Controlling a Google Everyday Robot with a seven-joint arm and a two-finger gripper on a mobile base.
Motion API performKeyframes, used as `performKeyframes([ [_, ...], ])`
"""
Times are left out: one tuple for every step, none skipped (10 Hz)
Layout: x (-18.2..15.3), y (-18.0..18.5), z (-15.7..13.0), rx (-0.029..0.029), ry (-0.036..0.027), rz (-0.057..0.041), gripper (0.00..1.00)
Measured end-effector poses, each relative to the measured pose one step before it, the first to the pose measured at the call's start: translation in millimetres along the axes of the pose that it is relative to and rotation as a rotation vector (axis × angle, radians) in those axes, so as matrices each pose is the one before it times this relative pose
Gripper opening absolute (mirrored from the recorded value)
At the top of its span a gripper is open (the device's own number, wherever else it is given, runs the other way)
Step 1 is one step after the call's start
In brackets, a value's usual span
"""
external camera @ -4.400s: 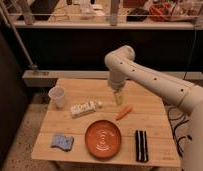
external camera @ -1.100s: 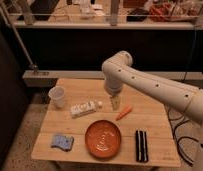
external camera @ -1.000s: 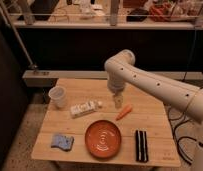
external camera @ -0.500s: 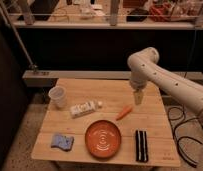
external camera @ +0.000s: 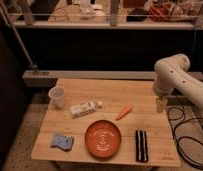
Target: Move the arm in a circular motion
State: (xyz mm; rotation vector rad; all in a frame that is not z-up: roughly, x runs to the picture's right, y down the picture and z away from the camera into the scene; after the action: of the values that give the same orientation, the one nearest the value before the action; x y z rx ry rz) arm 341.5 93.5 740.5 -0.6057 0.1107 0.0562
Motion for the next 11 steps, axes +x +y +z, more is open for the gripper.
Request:
performKeyframes([
  [9.84, 26.35, -2.45, -0.00662, -0.00294, 0.00502, 0.80],
  [2.33, 17.04, -2.66, -0.00261, -0.00255, -0.00786, 0.80],
  [-2.77, 18.19, -2.77, -0.00558, -0.00977, -0.01882, 0.80],
  [-9.51, 15.59, -3.15, -0.00601, -0.00951, -0.02664, 0.80],
  [-14.72, 10.84, -2.53, -0.00417, -0.01325, -0.02707, 0.80],
  [-14.84, 8.76, -2.16, -0.00294, -0.01251, -0.02595, 0.80],
  [-17.20, 8.18, -2.08, -0.00215, -0.01357, -0.02076, 0.80],
  [-31.72, 6.65, -3.41, 0.00157, -0.02373, -0.04218, 0.80],
  [-26.25, 3.27, -1.75, -0.00053, -0.01687, -0.03429, 0.80],
  [-22.59, -0.04, 0.41, -0.00164, -0.00605, -0.02107, 0.80],
  [-24.38, -5.93, 0.66, -0.00140, 0.00225, -0.00400, 0.80],
])
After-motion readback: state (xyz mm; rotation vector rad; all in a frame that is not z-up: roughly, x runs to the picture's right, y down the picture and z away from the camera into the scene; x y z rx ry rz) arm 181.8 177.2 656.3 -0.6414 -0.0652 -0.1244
